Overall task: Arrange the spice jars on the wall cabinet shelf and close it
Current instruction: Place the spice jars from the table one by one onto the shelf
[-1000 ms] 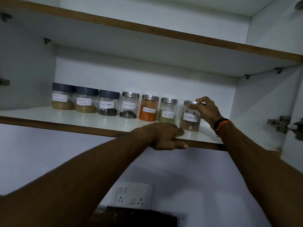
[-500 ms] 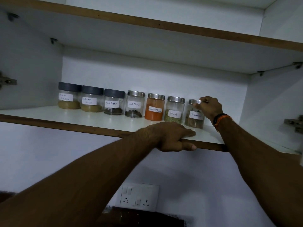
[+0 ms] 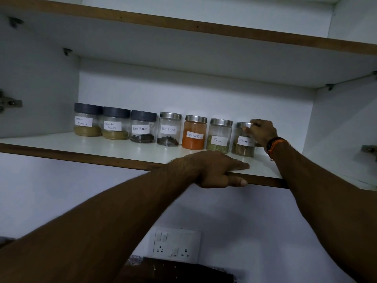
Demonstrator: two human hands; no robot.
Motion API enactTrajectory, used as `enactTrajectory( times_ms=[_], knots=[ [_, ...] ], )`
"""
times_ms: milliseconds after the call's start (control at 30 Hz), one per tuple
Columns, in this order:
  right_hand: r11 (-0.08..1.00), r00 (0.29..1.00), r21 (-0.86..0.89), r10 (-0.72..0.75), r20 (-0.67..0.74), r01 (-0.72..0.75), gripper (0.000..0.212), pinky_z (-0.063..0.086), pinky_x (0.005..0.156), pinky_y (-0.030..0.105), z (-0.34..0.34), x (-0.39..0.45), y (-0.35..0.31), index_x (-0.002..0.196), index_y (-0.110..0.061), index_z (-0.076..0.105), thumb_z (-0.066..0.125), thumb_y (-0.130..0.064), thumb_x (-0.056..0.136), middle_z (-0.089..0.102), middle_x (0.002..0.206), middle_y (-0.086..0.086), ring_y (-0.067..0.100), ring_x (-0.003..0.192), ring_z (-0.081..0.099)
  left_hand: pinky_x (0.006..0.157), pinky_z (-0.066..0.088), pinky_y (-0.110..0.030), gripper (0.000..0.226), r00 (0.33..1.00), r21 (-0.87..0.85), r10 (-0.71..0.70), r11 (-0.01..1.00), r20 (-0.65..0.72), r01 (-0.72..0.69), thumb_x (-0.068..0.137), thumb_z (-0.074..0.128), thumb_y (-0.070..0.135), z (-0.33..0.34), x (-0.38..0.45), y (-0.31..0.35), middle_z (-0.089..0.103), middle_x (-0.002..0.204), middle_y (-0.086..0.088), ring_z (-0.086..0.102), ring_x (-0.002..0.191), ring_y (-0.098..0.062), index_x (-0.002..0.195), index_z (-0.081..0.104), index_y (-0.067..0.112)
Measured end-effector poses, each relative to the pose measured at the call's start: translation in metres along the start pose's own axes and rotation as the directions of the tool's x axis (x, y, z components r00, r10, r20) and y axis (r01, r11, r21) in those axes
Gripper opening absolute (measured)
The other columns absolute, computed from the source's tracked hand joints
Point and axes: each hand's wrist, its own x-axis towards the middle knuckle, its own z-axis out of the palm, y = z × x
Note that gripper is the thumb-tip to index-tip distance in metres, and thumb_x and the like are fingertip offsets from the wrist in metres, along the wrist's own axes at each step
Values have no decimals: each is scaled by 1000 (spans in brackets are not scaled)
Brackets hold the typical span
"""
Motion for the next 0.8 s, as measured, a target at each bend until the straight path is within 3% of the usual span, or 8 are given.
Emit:
enactTrajectory(
  times_ms=[133,300,433,567,700,800],
  knots=[
    [999,1000,39,15,3,-15,39,53,101,51,-2,-2,1,131,-6,61,65,-23,96,63,132,16,35,121,58,121,27,-48,64,1000,-7,3,1000,-3,-3,102,37,56,0,1,-1,33,162,-2,34,147,-23,159,21,31],
    [999,999,25,35,9,-35,68,34,120,44,0,-6,5,154,-13,37,64,-36,97,42,156,12,33,142,42,121,27,-47,64,1000,2,10,1000,-7,-10,102,36,57,1,1,-3,33,162,-2,35,147,-22,158,21,32],
    [1000,996,12,30,-87,-29,80,29,120,42,-5,-13,6,156,-10,31,66,-45,93,35,161,12,32,148,34,121,27,-47,64,1000,-2,7,1000,-6,-7,102,36,57,2,3,-3,34,162,-2,35,147,-22,158,22,32],
    [997,984,79,30,-175,-16,69,39,116,41,-14,-31,-2,149,-8,44,67,-42,93,49,151,15,32,138,47,121,26,-47,63,1000,3,4,1000,-8,-3,101,35,58,3,4,-4,33,162,-1,34,147,-22,158,22,33],
    [991,988,131,15,-154,6,44,50,96,32,-28,-66,-8,131,-10,62,66,-34,94,66,129,11,25,115,61,121,27,-48,63,1000,-5,-5,1000,-5,5,101,35,59,3,2,-4,34,162,0,34,147,-22,158,22,36],
    [977,990,209,62,-124,-35,23,54,97,44,-43,-97,-7,109,-12,71,66,-27,92,70,114,2,23,109,63,117,31,-45,60,999,2,-11,1000,-36,11,100,35,61,5,1,-2,37,160,2,37,145,-22,156,24,41]
  ],
)
